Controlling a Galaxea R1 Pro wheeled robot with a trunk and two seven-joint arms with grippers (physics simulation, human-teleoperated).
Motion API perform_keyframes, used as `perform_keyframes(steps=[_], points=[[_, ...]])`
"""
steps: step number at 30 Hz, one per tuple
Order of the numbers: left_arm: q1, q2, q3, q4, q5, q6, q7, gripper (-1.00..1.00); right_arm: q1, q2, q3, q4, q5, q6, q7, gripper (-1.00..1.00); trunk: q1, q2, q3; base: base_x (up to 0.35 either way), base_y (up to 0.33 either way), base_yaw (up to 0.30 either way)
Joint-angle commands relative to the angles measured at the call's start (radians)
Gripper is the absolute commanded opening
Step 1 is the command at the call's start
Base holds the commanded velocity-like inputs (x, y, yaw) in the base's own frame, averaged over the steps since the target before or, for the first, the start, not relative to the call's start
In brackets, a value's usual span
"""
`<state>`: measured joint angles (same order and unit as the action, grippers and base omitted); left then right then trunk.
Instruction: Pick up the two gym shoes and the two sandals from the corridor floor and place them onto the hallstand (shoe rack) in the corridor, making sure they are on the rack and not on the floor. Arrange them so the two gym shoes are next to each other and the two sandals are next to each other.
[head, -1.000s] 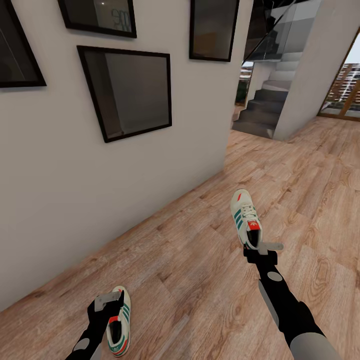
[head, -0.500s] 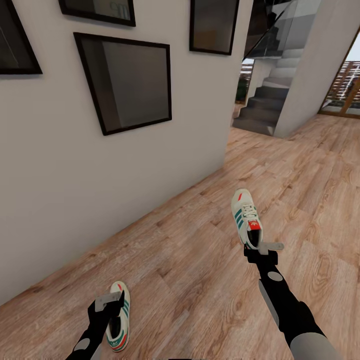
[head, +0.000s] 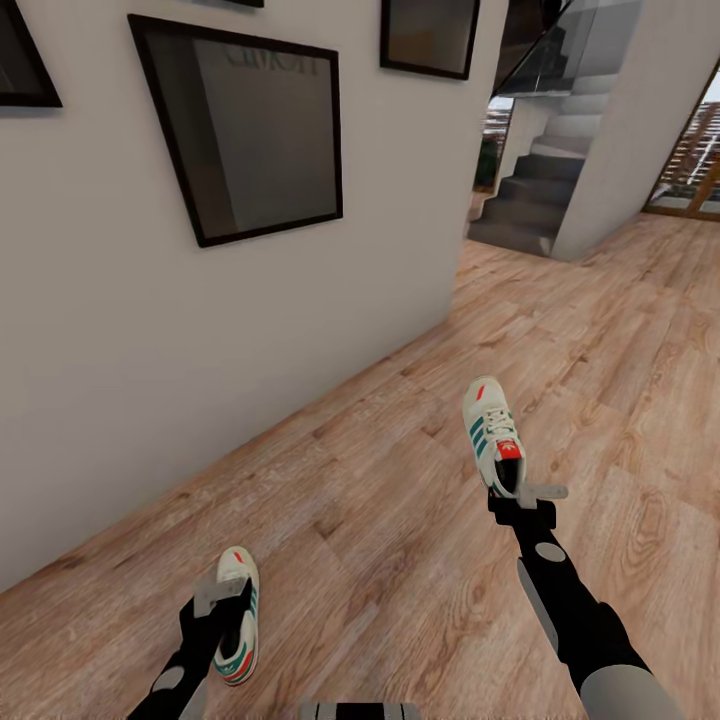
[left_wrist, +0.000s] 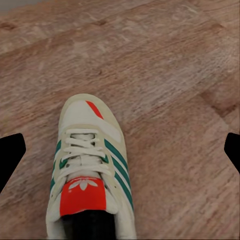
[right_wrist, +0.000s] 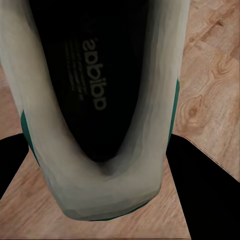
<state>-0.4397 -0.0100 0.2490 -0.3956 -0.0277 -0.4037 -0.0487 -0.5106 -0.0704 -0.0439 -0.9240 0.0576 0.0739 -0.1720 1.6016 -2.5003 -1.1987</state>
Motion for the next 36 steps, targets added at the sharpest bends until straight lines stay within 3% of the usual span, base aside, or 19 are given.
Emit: perform_keyframes(steps=[1, 26, 36], points=[[-0.002, -0.001, 0.007, 0.001, -0.003, 0.007, -0.005, 1.00, 0.000, 0.000, 0.001, -0.002, 0.007, 0.007, -0.003, -1.00, 0.000, -0.001, -0.006, 0.000, 0.000, 0.000], [-0.004, -0.001, 0.012, 0.000, 0.006, 0.028, -0.010, 1.00, 0.000, 0.000, 0.001, -0.003, 0.007, 0.007, -0.003, -1.00, 0.011, -0.006, -0.143, 0.000, 0.000, 0.000], [-0.002, -0.023, 0.025, -0.009, 0.016, 0.016, -0.007, 1.00, 0.000, 0.001, 0.001, -0.001, 0.007, 0.007, -0.003, -1.00, 0.011, -0.006, -0.158, 0.000, 0.000, 0.000]])
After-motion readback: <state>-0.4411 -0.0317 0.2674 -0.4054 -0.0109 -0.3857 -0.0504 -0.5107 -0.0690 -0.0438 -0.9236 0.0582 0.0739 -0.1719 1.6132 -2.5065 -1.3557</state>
